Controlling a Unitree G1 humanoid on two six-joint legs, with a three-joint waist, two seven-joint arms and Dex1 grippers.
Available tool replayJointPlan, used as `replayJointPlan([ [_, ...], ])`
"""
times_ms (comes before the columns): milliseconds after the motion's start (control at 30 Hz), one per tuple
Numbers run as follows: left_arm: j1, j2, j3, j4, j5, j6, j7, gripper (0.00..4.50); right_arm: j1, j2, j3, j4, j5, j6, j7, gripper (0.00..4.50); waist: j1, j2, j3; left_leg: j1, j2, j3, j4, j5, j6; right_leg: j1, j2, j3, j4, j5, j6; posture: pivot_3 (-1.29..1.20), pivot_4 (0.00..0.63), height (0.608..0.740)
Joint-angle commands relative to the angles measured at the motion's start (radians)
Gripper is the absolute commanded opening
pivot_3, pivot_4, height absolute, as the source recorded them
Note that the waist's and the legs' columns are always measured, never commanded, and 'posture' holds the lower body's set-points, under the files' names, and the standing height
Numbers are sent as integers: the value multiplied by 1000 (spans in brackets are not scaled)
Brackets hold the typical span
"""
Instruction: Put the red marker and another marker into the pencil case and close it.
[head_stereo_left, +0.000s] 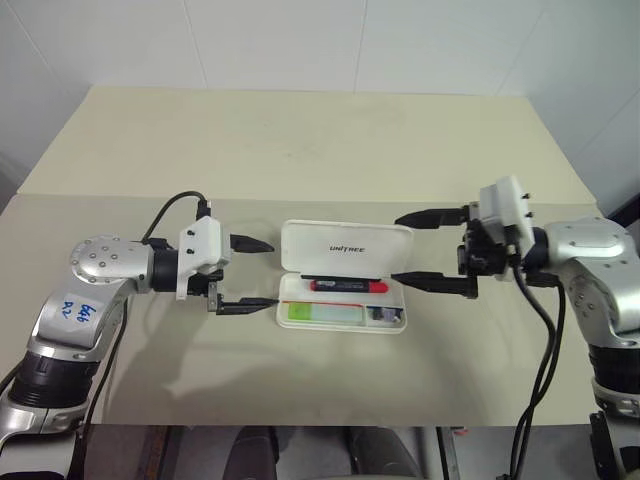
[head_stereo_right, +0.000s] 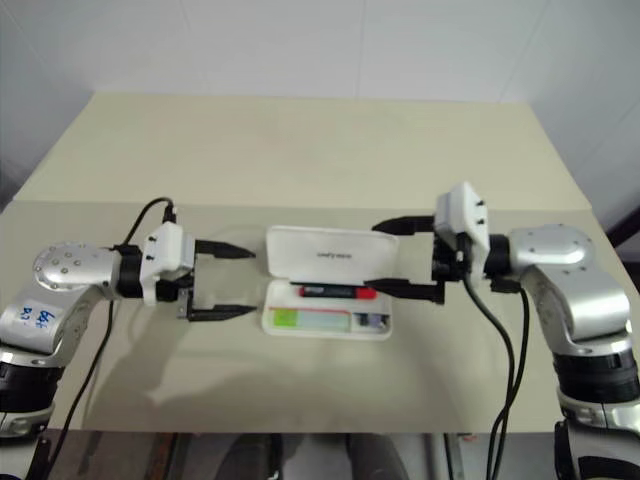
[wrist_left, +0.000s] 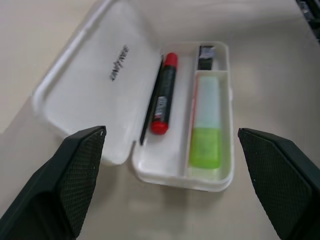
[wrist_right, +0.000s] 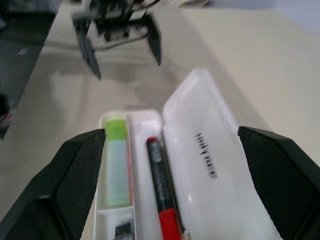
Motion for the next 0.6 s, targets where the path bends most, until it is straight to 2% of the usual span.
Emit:
replayJointPlan([
  [33,-34,4,48,32,-19,-28,-9,4310,46,-28,-88,-68,55,24,-46,4497,-1,0,0,0,0,0,0,0,0,0,0,0,0,0,0,0,150,740],
  [167,-77,-2,66,102,-18,-59,-19,3300,118,-63,-142,-83,89,48,-50,4500,0,0,0,0,0,0,-1,0,0,0,0,0,-1,0,0,0,150,740],
  [467,-121,-19,62,171,-25,-87,-35,135,142,-67,-139,-100,103,42,-91,4500,0,0,0,0,0,0,-1,0,0,0,0,0,-1,0,0,0,150,740],
  [600,-127,-40,70,180,-28,-74,-10,39,140,-66,-130,-89,85,30,-104,4500,1,0,0,-1,0,0,-1,0,0,0,0,0,-1,0,0,0,150,740],
])
